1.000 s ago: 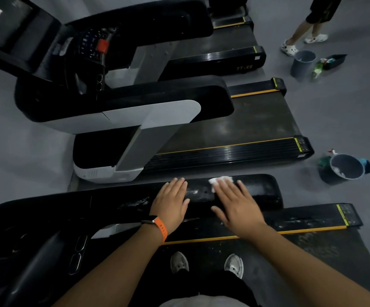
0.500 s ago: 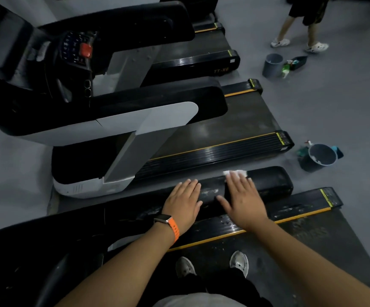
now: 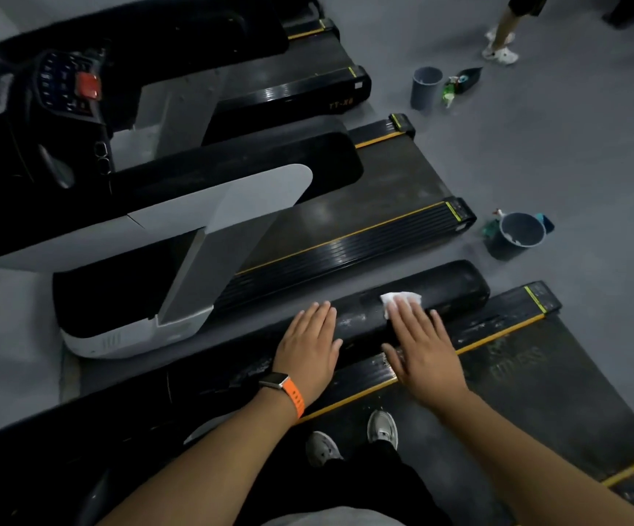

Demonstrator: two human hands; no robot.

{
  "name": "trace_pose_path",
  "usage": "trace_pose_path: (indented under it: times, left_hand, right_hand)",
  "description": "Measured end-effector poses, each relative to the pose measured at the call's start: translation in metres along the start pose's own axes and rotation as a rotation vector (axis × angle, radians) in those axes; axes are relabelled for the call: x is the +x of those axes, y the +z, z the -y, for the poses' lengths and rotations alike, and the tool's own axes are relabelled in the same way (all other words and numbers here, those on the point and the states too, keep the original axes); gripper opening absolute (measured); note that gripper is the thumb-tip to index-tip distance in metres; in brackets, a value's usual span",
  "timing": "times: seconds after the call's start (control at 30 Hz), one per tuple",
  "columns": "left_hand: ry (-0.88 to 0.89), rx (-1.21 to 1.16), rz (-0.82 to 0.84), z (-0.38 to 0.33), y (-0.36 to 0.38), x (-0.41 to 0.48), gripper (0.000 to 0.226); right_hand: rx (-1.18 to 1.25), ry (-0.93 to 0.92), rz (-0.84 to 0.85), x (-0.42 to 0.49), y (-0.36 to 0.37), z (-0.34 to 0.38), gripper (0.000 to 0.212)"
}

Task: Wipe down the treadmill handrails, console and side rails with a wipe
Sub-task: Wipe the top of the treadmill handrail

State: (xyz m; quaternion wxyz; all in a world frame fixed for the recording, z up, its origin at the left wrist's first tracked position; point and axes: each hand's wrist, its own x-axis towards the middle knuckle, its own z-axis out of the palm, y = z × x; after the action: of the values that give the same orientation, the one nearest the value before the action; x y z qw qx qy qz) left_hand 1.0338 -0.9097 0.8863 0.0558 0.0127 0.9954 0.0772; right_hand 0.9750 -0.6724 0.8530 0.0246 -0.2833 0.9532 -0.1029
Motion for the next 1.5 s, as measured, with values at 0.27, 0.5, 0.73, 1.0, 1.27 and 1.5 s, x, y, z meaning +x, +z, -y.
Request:
trace_pose_path:
  times: [0.27, 0.5, 0.73, 1.0, 1.27, 1.5]
  left_hand:
    - [0.002, 0.016, -0.060, 0.000, 0.006, 0.000, 0.059]
    - [-0.027, 0.013, -0.017, -0.002, 0.003, -0.001, 0.060]
    - [-0.051, -0.008, 0.012, -0.005, -0.004, -0.002, 0.060]
    - [-0.097, -0.012, 0.019, -0.012, -0.011, -0.003, 0.060]
    - [-0.171, -0.022, 0.008, -0.023, -0.009, -0.002, 0.059]
    - [-0.192, 0.000, 0.000, -0.022, -0.010, -0.005, 0.060]
  right_hand:
    - [-0.064, -0.136, 0.017, -0.005, 0.008, -0.006, 0.073]
    - [-0.009, -0.080, 0.034, 0.007, 0.003, -0.002, 0.078]
    - [0.040, -0.035, 0.096, 0.044, -0.014, 0.011, 0.078]
    - [0.003, 0.003, 0.088, 0.047, -0.027, -0.020, 0.070]
    - [0.001, -0.233, 0.181, 0.056, -0.032, -0.013, 0.073]
    - [0.018, -0.299, 0.249, 0.060, -0.031, 0.015, 0.086]
